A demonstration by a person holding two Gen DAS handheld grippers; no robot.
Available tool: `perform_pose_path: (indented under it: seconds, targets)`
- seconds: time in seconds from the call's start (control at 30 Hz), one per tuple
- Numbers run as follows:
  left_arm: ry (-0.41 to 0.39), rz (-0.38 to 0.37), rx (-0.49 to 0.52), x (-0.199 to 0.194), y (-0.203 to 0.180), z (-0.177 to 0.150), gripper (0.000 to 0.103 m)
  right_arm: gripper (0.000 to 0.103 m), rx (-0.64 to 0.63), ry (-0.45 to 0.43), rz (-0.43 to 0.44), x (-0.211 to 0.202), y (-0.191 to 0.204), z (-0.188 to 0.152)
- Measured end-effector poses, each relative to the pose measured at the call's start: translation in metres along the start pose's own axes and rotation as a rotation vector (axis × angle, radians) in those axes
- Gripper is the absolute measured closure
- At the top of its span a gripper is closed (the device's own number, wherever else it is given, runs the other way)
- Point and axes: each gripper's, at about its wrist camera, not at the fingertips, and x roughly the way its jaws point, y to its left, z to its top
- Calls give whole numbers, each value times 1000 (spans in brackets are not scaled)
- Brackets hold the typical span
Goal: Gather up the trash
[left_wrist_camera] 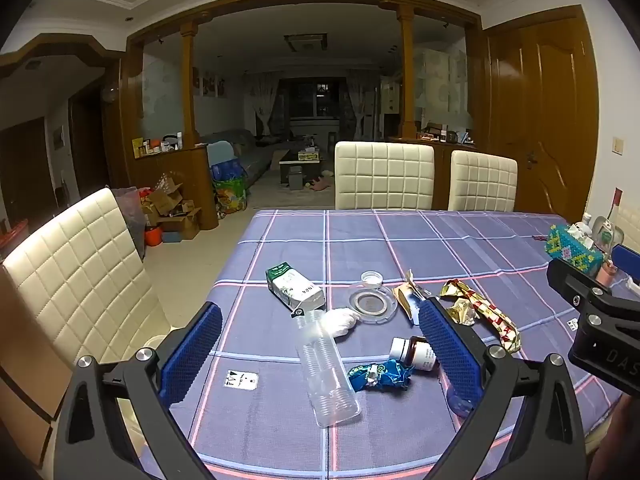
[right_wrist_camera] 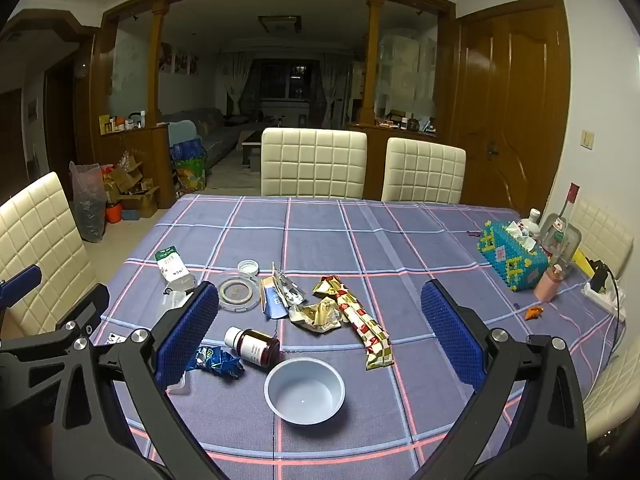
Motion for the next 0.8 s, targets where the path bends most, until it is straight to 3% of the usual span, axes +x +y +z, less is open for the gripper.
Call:
perform_pose_path:
  seconds: [0.8]
  targets:
    - [-3,-2,-5,0,0,0,7,3,0,4,1,0,0,0]
